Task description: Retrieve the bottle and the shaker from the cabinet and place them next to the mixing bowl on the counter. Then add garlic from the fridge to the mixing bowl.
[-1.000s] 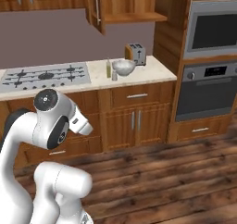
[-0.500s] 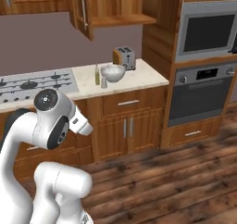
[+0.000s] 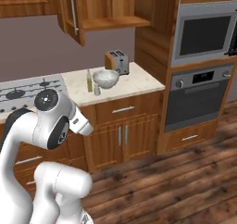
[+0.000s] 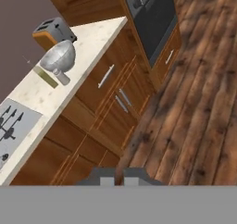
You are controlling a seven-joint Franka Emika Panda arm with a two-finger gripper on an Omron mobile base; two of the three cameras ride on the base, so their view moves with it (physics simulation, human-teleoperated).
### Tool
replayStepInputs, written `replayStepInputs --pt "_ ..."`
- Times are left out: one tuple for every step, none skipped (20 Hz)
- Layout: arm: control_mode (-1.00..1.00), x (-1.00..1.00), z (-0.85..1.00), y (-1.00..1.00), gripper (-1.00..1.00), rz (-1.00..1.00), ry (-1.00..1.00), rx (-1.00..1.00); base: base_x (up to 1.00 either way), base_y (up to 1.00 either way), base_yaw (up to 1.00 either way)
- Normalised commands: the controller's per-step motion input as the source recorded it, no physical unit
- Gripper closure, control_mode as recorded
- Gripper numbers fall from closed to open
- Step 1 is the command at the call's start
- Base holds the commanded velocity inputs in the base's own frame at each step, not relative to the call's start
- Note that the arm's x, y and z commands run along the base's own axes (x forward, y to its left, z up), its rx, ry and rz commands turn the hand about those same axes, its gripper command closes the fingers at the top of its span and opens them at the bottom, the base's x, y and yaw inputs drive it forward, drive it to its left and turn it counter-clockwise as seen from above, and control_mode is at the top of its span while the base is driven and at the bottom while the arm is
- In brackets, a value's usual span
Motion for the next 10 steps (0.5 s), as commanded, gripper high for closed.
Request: replayStepInputs --pt "1.0 0.0 0.0 0.0 1.0 0.0 0.0 0.0 0.58 -0.09 -0.07" --pt "1.0 0.0 0.0 0.0 1.0 0.0 0.0 0.0 0.54 -0.14 -0.05" --pt "1.0 0.0 0.0 0.0 1.0 0.0 0.0 0.0 0.51 -0.14 -0.05" --pt "1.0 0.0 0.0 0.0 1.0 0.0 0.0 0.0 0.53 -0.15 -0.04" --pt "1.0 0.0 0.0 0.0 1.0 0.0 0.0 0.0 0.52 -0.18 -0.03" --pt "1.0 0.0 0.0 0.0 1.0 0.0 0.0 0.0 0.52 -0.17 -0.03" --pt "1.0 0.0 0.0 0.0 1.0 0.0 0.0 0.0 0.51 -0.19 -0.02" --pt "1.0 0.0 0.0 0.0 1.0 0.0 0.0 0.0 0.51 -0.21 -0.01" --pt "1.0 0.0 0.0 0.0 1.0 0.0 0.0 0.0 0.49 -0.21 0.0" --pt "1.0 0.0 0.0 0.0 1.0 0.0 0.0 0.0 0.49 -0.21 0.0"
